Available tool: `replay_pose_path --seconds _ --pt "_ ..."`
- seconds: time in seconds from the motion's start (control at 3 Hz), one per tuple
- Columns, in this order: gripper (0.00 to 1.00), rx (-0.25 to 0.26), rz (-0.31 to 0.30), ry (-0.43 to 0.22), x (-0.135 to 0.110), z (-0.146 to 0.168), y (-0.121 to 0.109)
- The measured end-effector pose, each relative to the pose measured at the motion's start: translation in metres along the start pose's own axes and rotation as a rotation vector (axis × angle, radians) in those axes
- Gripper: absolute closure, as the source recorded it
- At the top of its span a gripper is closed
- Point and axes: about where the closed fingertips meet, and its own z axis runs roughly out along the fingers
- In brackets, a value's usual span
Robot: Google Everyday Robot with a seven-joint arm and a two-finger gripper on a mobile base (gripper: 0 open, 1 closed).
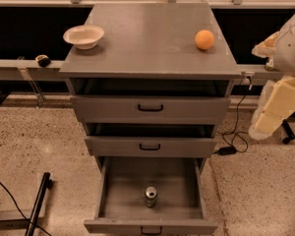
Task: Pick green can from bottom drawer and place on counter
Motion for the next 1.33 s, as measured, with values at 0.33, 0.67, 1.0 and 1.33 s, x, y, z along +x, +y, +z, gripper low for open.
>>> replay_pose_path --seconds 0.33,0.67,1.0,1.33 --pt "0.00 -0.024 -0.037 -0.127 -0.019 0.037 0.035" --pt "0.00 -0.086 -0.066 -0.298 -0.033 0.104 0.080" --pt "0.00 -0.072 -0.083 -0.355 -0.043 0.118 0.089" --pt "0.00 -0.058 -0.051 -0.385 -0.047 0.128 0.084"
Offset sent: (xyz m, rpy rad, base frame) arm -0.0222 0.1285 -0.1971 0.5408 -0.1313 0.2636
